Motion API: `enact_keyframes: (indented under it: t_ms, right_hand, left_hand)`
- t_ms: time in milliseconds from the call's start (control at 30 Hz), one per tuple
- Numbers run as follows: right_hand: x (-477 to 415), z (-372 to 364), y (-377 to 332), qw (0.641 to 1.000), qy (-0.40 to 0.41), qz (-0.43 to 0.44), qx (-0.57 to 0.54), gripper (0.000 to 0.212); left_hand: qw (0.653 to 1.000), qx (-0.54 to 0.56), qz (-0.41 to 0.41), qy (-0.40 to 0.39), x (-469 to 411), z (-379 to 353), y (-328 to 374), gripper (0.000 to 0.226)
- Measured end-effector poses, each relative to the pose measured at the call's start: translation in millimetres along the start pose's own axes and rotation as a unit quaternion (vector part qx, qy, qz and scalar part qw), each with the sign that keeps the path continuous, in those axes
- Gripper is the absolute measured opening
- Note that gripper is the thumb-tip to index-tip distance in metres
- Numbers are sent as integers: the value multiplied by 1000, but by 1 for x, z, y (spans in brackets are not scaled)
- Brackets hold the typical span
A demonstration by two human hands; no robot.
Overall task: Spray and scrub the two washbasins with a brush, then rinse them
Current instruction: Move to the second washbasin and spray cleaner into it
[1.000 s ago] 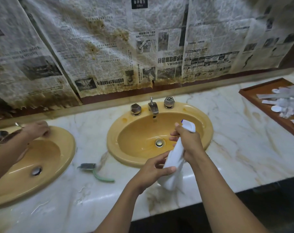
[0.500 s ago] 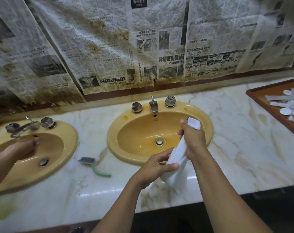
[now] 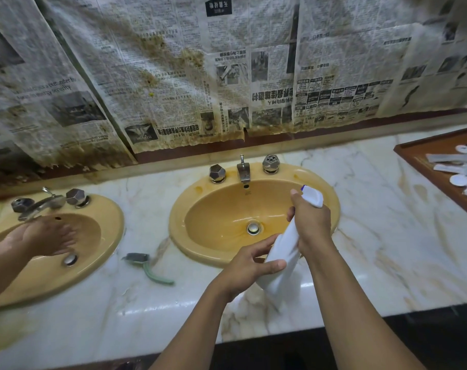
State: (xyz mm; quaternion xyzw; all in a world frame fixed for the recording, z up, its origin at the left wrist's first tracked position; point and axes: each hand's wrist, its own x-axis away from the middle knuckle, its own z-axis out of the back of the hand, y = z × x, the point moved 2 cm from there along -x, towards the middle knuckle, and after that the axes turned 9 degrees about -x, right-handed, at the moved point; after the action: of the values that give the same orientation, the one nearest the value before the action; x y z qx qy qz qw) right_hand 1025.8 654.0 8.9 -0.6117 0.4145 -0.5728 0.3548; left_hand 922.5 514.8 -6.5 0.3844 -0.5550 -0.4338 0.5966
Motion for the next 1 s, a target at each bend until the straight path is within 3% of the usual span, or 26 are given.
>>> enact_keyframes:
  t_ms: [233,567,767,1000]
  right_hand:
    - [-3,-3,-5,999,-34,30,-2,38]
    - [-9,-16,34,994,-39,-89,41,31]
    - [1,-45,48,982,-161,-102,6,24]
    - [19,-76,63,962,-233,-107,88,17]
  left_hand:
    - [1000,3,0,-2,-4,3,4,53]
    - [998,-16,59,-7,7,15,-21,52]
    - [995,3,89,45,22,37,-40,60]
    - [995,0,91,37,44,34,-50,65]
